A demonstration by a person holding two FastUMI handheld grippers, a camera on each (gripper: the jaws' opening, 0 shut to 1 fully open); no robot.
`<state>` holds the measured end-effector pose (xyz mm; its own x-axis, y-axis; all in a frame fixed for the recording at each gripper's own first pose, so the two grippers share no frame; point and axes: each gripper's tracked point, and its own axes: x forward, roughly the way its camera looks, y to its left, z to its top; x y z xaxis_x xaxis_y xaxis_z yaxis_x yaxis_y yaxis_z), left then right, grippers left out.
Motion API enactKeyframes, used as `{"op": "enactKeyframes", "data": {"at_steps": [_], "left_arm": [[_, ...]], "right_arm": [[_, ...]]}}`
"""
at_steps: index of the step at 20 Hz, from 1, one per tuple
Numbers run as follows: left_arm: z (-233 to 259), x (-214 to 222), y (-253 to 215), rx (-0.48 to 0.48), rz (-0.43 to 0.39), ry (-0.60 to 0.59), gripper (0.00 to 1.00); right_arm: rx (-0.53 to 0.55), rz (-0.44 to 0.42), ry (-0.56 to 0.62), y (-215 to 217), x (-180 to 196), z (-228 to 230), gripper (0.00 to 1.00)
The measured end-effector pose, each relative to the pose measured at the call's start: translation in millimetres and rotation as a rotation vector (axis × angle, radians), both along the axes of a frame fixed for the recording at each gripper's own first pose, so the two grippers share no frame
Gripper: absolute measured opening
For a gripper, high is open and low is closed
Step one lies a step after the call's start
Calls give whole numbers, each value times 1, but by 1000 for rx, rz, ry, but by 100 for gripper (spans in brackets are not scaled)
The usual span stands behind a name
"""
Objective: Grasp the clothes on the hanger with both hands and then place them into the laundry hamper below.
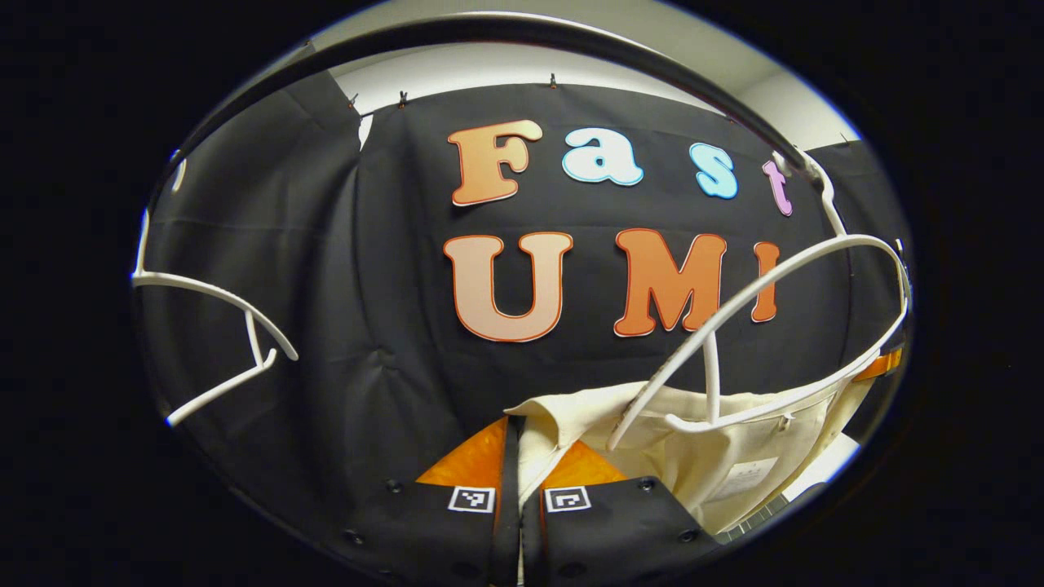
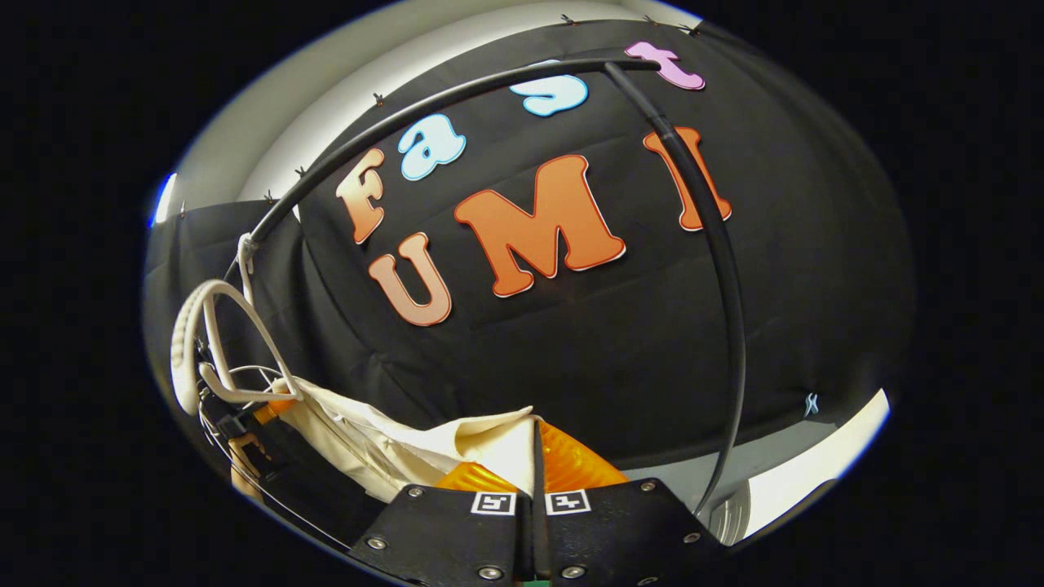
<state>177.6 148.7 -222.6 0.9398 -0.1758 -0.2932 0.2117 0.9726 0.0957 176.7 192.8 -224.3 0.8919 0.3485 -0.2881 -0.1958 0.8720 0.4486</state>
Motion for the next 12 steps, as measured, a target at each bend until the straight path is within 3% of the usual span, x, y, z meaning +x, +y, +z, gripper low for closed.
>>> {"op": "enactKeyframes", "data": {"at_steps": [8,12], "left_arm": [[-27,-29,-2,33,4,56,8],[-55,-58,-15,55,-24,125,8]], "right_arm": [[8,-10,119,3,-33,-68,0],[-102,-30,187,-7,-50,-109,0]]}}
